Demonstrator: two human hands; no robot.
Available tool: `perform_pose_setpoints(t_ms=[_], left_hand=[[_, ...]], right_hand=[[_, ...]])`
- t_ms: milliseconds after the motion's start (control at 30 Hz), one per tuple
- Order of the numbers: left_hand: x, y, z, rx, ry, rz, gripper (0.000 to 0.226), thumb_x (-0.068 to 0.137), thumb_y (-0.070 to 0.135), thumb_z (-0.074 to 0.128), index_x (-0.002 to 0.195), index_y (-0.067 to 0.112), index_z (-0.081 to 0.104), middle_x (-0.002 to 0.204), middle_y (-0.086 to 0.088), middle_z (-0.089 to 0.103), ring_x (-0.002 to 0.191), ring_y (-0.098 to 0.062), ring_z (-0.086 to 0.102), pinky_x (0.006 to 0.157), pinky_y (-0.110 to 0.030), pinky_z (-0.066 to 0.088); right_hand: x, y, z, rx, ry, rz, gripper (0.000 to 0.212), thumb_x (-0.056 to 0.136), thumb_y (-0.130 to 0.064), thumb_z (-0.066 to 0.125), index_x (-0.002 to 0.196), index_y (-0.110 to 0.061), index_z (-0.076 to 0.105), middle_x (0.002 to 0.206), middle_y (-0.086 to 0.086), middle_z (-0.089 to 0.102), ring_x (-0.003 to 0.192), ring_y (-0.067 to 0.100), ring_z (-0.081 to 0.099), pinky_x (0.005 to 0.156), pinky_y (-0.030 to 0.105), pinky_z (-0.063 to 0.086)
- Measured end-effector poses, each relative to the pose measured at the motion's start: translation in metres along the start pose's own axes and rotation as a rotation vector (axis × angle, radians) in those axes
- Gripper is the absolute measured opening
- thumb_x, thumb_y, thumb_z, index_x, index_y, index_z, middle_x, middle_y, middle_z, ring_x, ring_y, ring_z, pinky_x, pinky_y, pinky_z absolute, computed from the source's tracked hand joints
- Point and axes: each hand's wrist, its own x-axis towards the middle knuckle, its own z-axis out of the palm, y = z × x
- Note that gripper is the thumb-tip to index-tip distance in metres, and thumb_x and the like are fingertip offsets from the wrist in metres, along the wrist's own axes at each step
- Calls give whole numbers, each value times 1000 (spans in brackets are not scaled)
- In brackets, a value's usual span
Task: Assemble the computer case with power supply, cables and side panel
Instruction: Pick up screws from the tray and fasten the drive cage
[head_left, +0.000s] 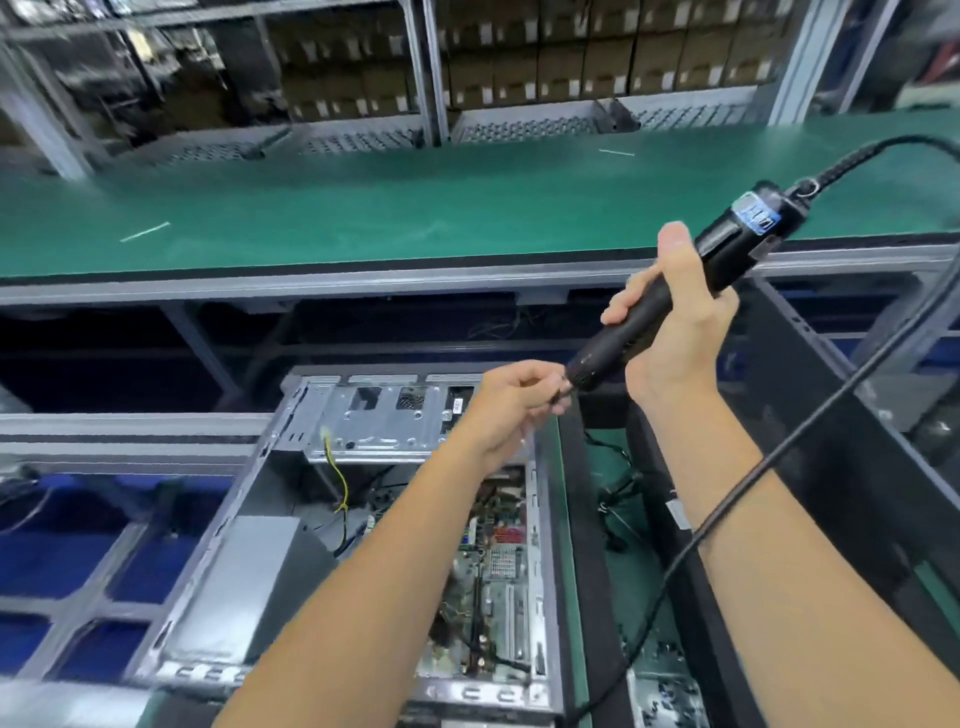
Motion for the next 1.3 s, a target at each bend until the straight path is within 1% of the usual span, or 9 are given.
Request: perform_pose_setpoints(t_ms=[67,167,233,367,533,667,833,1100,1300], left_hand=[[-2,3,-29,-46,0,2,16,93,-4,54,95,3,68,80,-7,66,70,-13,62,65,-17,51],[-4,8,-70,-107,-60,6,18,90,-5,57,95,4,71,81,-7,69,71,-13,64,67,-18,52],[-3,9,-91,-110,-87,5,18,89,-4,59,94,5,73,82,-7,71,73,-13,66,69,-18,53],[0,4,-114,-55,-81,10,16,89,-2,60,93,7,72,81,-6,72,76,-14,68,71,-19,53],[5,-1,-120,-34,-100,29,20,90,-4,57,91,11,71,78,-2,71,75,-12,65,75,-20,53],[7,-2,-116,-17,-90,31,17,89,-2,61,92,10,72,81,-4,72,76,-11,66,75,-20,52],[12,-3,-112,53,-62,20,17,87,1,64,90,14,75,84,-2,73,81,-12,66,79,-23,51],[15,-5,-106,-15,-81,-36,12,89,1,61,96,6,70,86,-11,74,76,-15,70,70,-19,54],[17,-8,-107,-12,-63,-19,16,84,-3,67,91,9,73,83,-8,74,79,-15,70,74,-19,54]], right_hand=[[-3,11,21,9,15,-7,32,77,-31,76,74,-13,50,48,1,51,38,17,47,50,31,41],[-8,28,49,20,45,8,32,80,-29,74,75,-10,48,51,5,49,39,20,45,47,29,42],[-13,38,63,8,59,9,30,83,-27,72,73,-11,49,52,7,47,41,21,43,46,29,43],[-18,50,79,-37,72,2,30,84,-27,70,73,-11,48,53,6,47,41,20,44,46,29,43],[-15,58,84,-76,73,1,29,84,-28,70,73,-12,49,51,5,48,41,19,44,45,29,43],[-10,59,80,-101,67,4,36,76,-36,75,70,-12,49,54,7,47,42,21,43,46,28,42],[-7,58,72,-81,70,1,31,81,-32,73,67,-15,51,54,7,47,41,20,44,46,29,43],[-3,57,66,-89,67,23,33,81,-33,72,73,-12,49,55,6,48,42,21,44,47,29,43],[0,58,62,-92,73,30,33,82,-34,72,73,-11,49,56,7,48,43,21,43,47,29,43]])
